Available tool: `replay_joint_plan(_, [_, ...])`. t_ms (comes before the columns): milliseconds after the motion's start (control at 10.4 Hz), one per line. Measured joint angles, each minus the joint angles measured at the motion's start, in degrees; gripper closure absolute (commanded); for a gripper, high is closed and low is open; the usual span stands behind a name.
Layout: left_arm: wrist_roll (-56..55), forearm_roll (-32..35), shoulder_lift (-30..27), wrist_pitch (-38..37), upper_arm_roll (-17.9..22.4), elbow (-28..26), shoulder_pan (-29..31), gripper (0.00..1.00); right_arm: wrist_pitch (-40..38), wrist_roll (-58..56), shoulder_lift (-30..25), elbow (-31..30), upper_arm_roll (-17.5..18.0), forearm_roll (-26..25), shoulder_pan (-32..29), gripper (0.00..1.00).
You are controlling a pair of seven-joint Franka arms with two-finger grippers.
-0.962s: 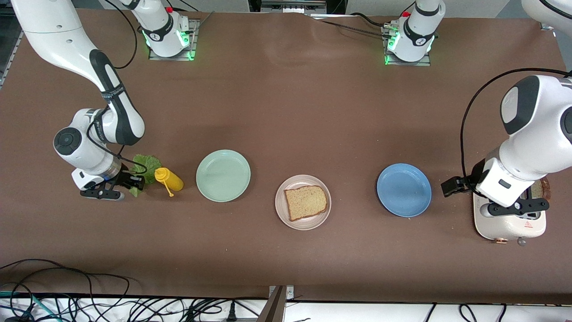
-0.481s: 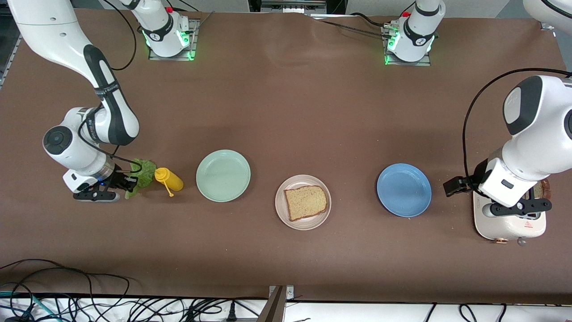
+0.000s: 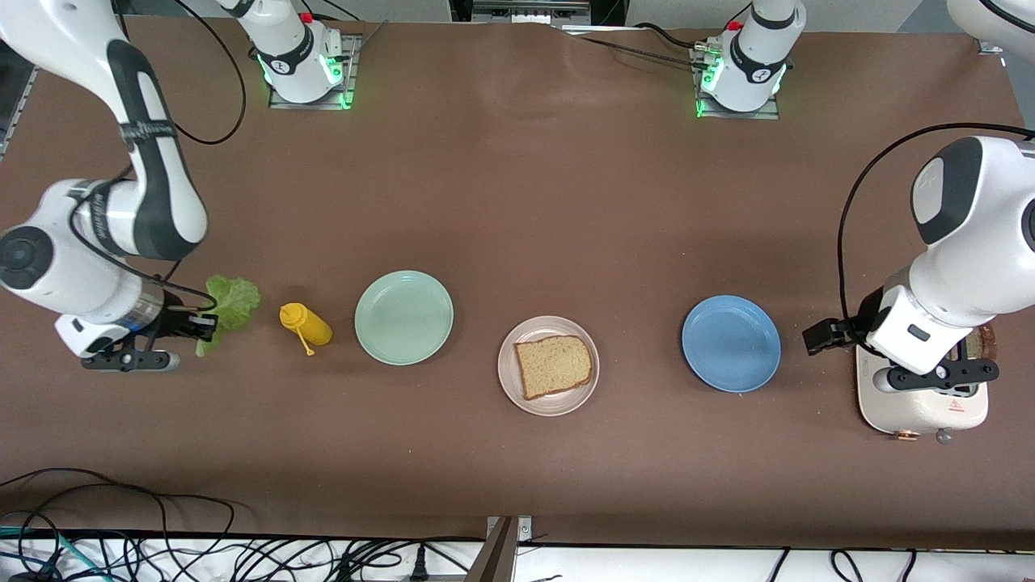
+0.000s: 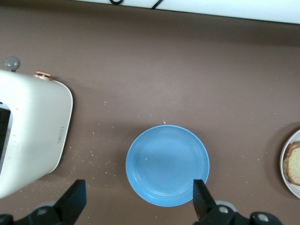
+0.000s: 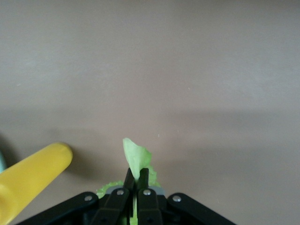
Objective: Make sandwich on beige plate with both arms
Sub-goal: 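Lift the lettuce leaf with the right gripper and carry it over the toast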
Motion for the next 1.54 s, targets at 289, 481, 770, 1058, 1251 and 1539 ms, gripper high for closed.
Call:
replay_joint_plan(289, [0.00,0.00,0.00,-0.01,0.00,0.00,0.01,0.00,-18.55,0.32,-2.25,9.66,0.37,0.12,0.26,1.00])
replay_joint_plan(481, [0.00,0.00,0.00,-0.02,0.00,0.00,0.03,0.00,-26.59,5.68,-2.54,14.22,0.99,0.33,2.24,1.00])
replay_joint_plan(770, [0.00,0.00,0.00,-0.02,-0.02,0.00,0.06,0.00,-27.75,23.81,-2.53,15.03,5.21,0.42,8.34,1.00])
replay_joint_plan(1058, [0.00,0.00,0.00,-0.03,-0.03,0.00,0.07,0.00,-21.84,40.85,-1.43,14.99,6.84,0.42,15.44,1.00])
replay_joint_plan(1251, [0.00,0.00,0.00,-0.03,-0.02,0.00,0.26,0.00,-14.92,50.67,1.28,14.94,6.96,0.44,19.87,1.00])
replay_joint_plan(1539, [0.01,0.00,-0.01,-0.04,-0.03,0.03,0.61,0.00,1.15,70.41,7.94,14.99,7.03,0.61,27.61,1.00])
